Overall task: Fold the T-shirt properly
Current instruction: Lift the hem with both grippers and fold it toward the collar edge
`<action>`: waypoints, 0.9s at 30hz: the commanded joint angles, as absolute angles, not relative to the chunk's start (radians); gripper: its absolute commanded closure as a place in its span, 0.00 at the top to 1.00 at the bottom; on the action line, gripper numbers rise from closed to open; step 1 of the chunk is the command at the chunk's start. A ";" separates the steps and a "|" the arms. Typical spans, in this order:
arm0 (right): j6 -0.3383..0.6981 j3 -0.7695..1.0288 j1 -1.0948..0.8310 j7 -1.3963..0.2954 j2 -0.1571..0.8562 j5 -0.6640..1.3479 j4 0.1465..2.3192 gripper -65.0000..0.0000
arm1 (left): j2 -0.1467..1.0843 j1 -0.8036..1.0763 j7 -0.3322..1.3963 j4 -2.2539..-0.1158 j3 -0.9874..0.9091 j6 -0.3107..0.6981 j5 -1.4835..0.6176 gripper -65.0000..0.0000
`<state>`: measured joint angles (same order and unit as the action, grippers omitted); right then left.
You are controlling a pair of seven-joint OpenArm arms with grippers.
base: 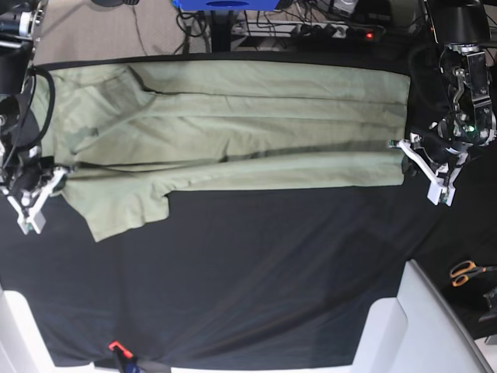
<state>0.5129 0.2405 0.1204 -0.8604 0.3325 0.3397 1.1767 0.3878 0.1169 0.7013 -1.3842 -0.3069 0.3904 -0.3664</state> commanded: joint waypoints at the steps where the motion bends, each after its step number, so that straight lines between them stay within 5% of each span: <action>1: 0.513 0.248 0.134 -0.868 0.352 0.349 1.210 0.00 | 0.407 0.114 0.687 -1.402 -0.314 0.386 -0.371 0.00; 27: 0.515 0.346 -0.012 -1.000 0.314 0.351 1.368 0.00 | 0.426 0.223 0.688 -1.468 -0.395 0.421 -0.371 0.00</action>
<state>0.5159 0.3386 -0.0242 -1.0107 0.2932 0.3504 1.3491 0.4080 0.2295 0.7033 -1.4494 -0.3874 0.4263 -0.3672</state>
